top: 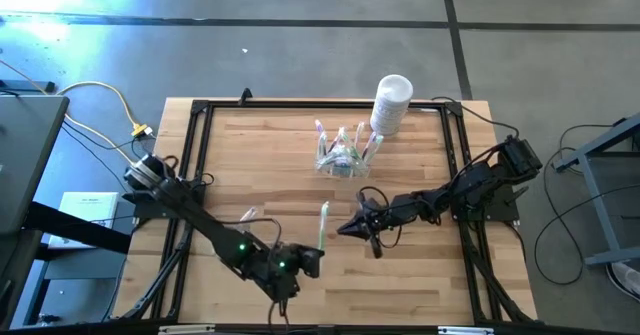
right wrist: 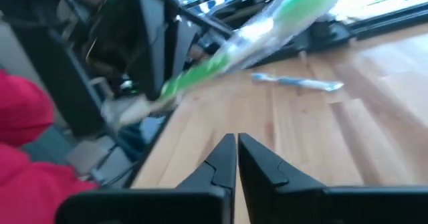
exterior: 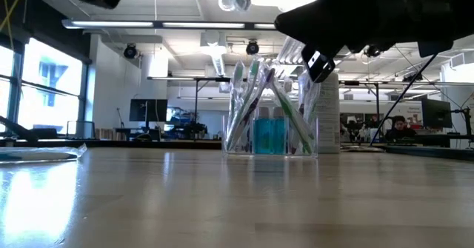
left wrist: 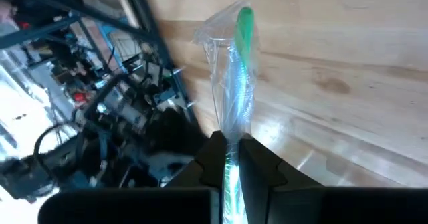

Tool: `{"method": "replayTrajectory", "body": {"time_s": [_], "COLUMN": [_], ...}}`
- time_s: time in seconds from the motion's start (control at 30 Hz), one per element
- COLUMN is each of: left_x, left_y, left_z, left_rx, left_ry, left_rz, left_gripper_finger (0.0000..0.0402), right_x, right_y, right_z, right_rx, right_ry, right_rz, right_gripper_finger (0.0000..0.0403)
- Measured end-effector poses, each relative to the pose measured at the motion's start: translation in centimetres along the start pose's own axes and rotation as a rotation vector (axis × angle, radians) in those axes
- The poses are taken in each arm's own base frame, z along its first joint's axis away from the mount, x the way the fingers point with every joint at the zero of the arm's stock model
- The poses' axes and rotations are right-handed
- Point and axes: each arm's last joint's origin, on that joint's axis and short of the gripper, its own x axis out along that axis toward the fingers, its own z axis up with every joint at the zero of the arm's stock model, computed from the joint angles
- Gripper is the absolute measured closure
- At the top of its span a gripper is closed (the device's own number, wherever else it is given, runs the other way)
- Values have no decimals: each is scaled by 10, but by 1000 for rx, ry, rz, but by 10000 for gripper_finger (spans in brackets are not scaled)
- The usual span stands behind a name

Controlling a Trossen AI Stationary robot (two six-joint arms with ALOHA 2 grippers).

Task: Pick & Place toothbrushing station
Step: Put the green toothbrush into the transparent organizer

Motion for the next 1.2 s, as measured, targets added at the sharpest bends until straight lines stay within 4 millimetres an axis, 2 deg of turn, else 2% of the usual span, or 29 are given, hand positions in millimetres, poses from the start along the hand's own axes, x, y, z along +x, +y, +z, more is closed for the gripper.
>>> {"method": "replayTrajectory", "body": {"time_s": [0.13, 0.37, 0.53, 0.77, 1.07, 1.2], "left_x": [10, 12, 13, 17, 22, 22], "left_y": [-6, -6, -5, 0, 1, 1], "left_z": [8, 10, 10, 5, 0, 0], "left_rx": [56, 58, 53, 62, 53, 54], "left_ry": [24, 33, 19, 19, 20, 17], "left_rz": [-7, -9, -7, 27, 21, 20], "left_gripper_finger": [384, 384, 383, 383, 383, 383], "right_x": [0, 0, 1, 10, 16, 16], "right_y": [-1, 0, -2, -10, -7, -7], "right_z": [1, 2, 13, 26, 35, 35], "right_rx": [-11, -12, -10, 66, 10, 8], "right_ry": [-19, -26, -103, -82, -103, -96], "right_rz": [-47, -20, 26, 36, 53, 47], "right_gripper_finger": [359, 256, 214, 212, 216, 238]}}
